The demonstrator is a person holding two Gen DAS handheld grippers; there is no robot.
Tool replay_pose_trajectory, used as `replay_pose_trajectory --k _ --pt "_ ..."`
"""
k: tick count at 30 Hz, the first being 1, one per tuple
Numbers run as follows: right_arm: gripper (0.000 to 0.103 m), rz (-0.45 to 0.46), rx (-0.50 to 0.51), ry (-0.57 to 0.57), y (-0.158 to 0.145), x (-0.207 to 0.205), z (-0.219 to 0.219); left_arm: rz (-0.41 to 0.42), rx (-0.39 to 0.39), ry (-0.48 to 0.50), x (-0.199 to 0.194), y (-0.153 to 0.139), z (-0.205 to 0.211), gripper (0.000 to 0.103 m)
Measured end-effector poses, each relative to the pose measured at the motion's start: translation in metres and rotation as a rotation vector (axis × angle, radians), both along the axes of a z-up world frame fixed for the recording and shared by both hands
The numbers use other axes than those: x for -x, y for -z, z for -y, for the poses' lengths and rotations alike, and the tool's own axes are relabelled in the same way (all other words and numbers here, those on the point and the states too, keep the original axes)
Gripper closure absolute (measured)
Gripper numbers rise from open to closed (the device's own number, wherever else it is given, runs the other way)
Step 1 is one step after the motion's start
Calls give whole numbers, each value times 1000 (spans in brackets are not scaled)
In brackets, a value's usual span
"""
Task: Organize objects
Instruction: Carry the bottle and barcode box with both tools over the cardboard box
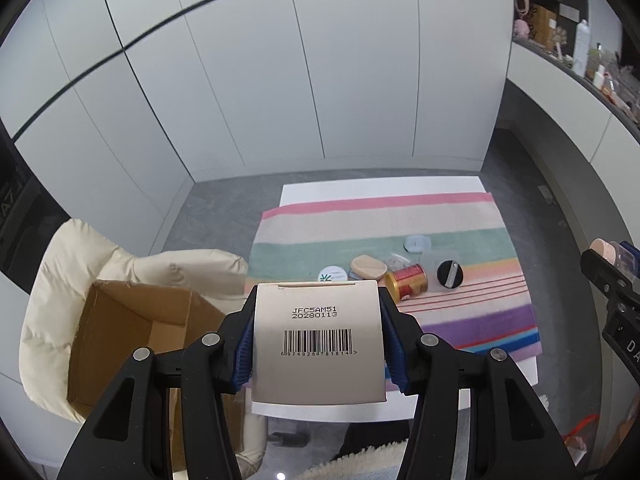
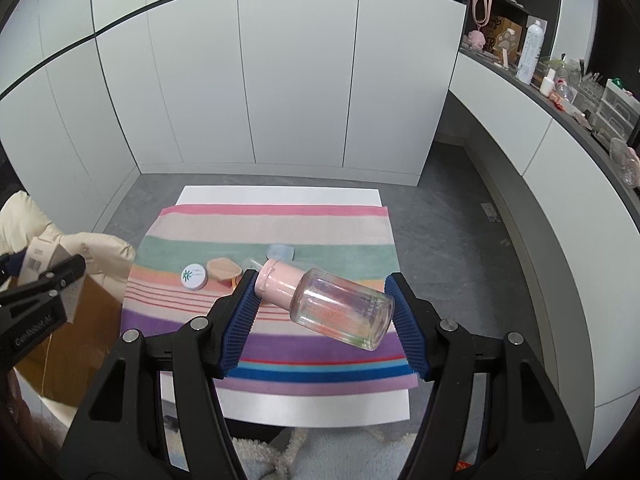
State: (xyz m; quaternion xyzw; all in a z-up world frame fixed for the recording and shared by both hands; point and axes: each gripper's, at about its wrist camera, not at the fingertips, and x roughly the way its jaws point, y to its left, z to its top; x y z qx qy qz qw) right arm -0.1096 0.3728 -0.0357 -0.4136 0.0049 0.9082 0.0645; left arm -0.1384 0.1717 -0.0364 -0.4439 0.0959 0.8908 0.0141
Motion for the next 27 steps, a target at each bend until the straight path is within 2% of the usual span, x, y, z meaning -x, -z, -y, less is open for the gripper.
replay_pose_trajectory --k 7,11,17,23,27 --pt "36 21 64 -4 8 -49 -5 -63 58 58 -59 0 -3 49" --pt "36 35 34 29 19 -78 -7 -38 36 100 -83 1 -4 49" --pt "36 62 63 29 28 -117 -9 -16 26 144 -123 4 -5 49" --pt "36 96 52 19 35 -143 -3 89 -22 149 -144 22 5 49" --pt "36 109 47 16 38 -162 0 110 -28 144 -153 25 14 49"
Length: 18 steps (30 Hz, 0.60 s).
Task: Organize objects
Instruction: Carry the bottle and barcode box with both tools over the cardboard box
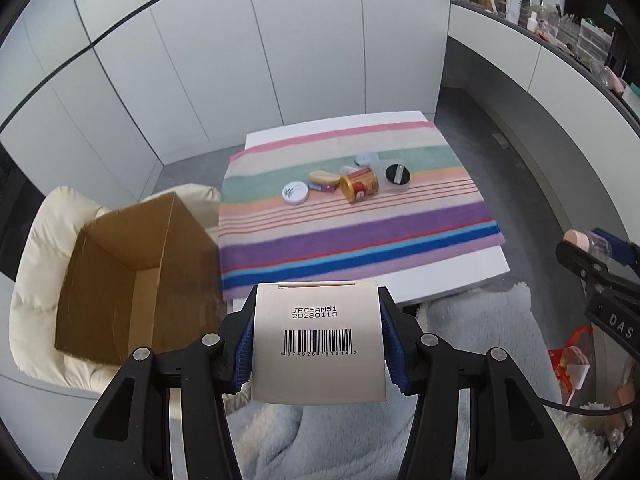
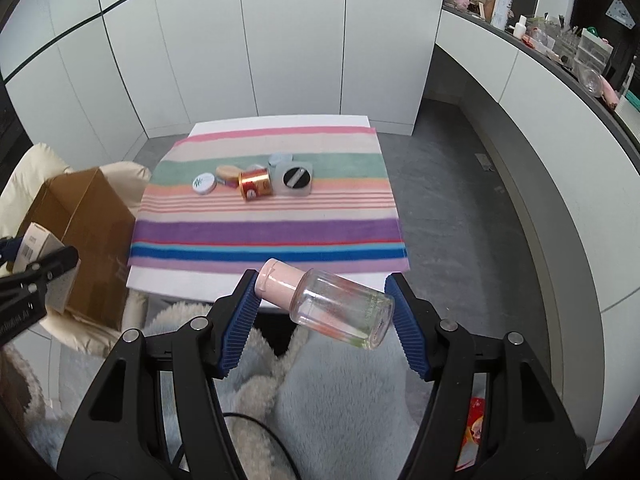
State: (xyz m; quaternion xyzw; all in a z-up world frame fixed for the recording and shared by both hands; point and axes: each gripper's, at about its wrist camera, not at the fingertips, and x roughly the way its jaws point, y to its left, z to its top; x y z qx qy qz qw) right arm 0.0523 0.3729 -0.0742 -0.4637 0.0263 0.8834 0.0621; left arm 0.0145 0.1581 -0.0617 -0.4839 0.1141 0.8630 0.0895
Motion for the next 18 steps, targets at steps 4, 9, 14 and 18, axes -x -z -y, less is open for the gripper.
replay_pose_trajectory --k 4,9,14,18 --pt "36 7 4 3 2 -9 2 -8 -8 -23 -2 -1 13 49" --pt "36 -7 -1 -4 -1 -11 6 -29 -5 -55 2 -5 30 49" --pt "36 6 -13 -23 -2 -5 17 -40 -1 -96 9 -5 54 49" --pt "36 22 -26 -66 0 7 38 -45 4 -140 13 -3 74 49"
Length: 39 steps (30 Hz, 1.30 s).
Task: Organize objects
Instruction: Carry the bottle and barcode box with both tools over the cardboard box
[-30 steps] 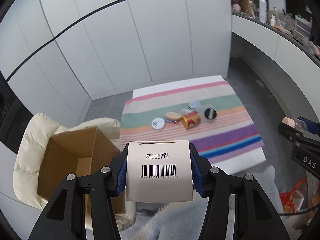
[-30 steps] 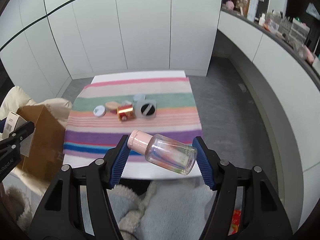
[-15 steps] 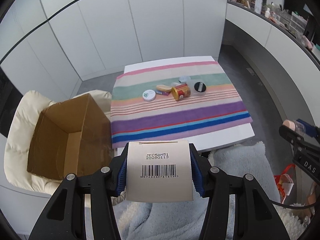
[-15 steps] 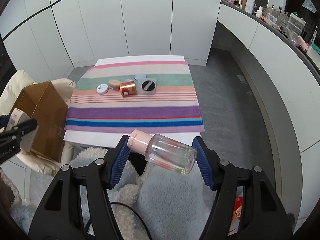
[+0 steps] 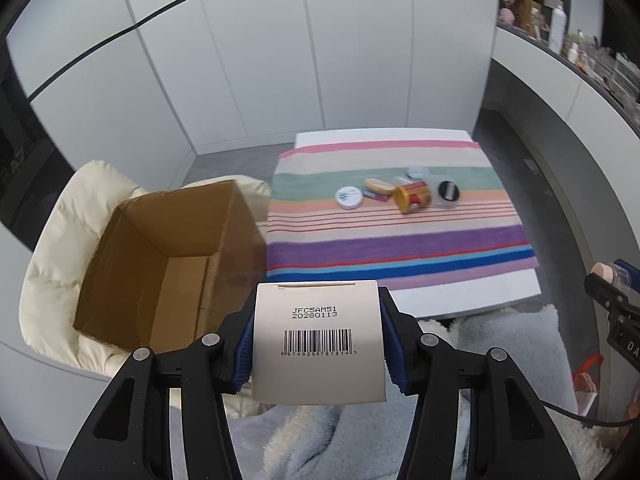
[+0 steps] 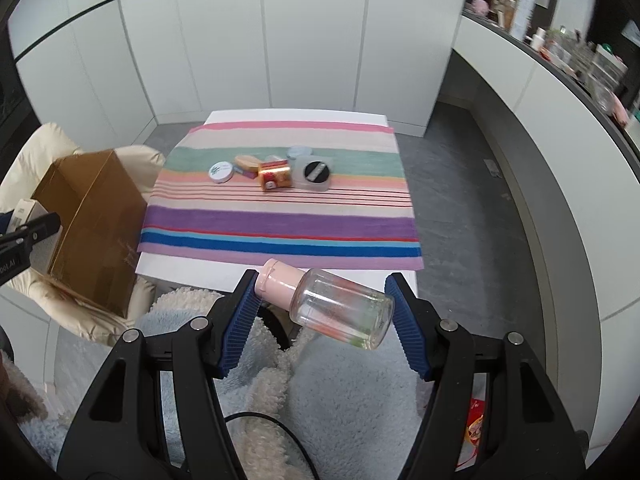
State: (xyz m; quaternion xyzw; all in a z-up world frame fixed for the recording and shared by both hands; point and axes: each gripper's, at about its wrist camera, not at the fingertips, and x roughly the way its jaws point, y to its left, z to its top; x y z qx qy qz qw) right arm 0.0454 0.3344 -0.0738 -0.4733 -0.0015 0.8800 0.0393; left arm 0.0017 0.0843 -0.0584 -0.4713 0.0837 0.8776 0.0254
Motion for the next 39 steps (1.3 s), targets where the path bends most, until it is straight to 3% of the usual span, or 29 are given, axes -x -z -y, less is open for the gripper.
replay_pose_trajectory --k 6,16,26,39 --pt "36 21 -18 -128 4 13 51 -8 -6 -112 4 3 37 49" --pt "36 35 -5 -337 13 29 142 61 -19 -271 -12 25 113 49" --pt "36 37 -7 -588 17 27 247 41 -15 -438 -39 21 180 49" --pt "36 61 -6 -687 27 36 297 35 -7 -521 -33 26 222 49"
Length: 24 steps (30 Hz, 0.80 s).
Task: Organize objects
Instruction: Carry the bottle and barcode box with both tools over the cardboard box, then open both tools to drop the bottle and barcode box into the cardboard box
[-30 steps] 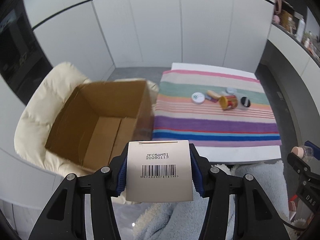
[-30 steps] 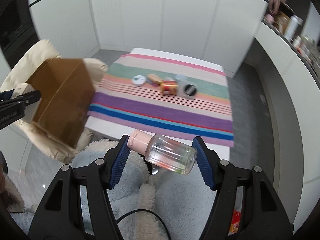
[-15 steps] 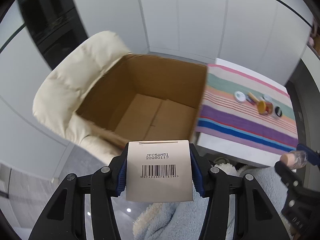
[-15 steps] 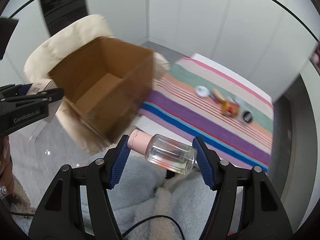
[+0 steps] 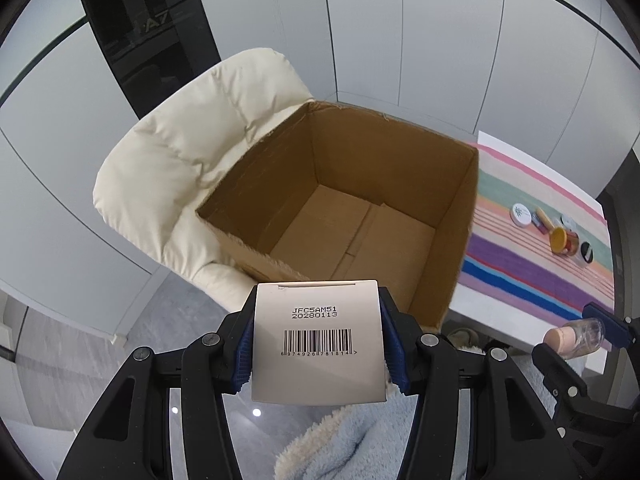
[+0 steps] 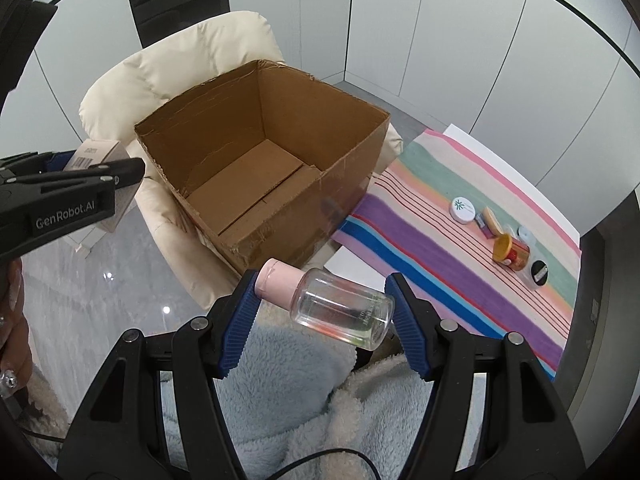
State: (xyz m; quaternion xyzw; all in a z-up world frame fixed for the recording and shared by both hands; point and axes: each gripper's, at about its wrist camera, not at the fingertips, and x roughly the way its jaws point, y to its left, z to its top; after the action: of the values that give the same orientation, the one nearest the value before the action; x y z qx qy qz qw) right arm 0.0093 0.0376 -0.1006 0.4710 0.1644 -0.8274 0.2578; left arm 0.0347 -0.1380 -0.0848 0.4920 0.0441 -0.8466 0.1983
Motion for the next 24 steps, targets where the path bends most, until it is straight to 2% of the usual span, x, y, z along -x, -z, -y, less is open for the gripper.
replay_pose_trajectory --k 6,15,24 --pt "36 -15 -9 -16 2 23 20 -37 60 -5 29 -5 11 49" --pt "36 21 8 -63 12 63 65 -20 101 -18 79 13 39 48" --pt "36 41 -2 -78 34 101 99 63 40 -45 108 49 73 48"
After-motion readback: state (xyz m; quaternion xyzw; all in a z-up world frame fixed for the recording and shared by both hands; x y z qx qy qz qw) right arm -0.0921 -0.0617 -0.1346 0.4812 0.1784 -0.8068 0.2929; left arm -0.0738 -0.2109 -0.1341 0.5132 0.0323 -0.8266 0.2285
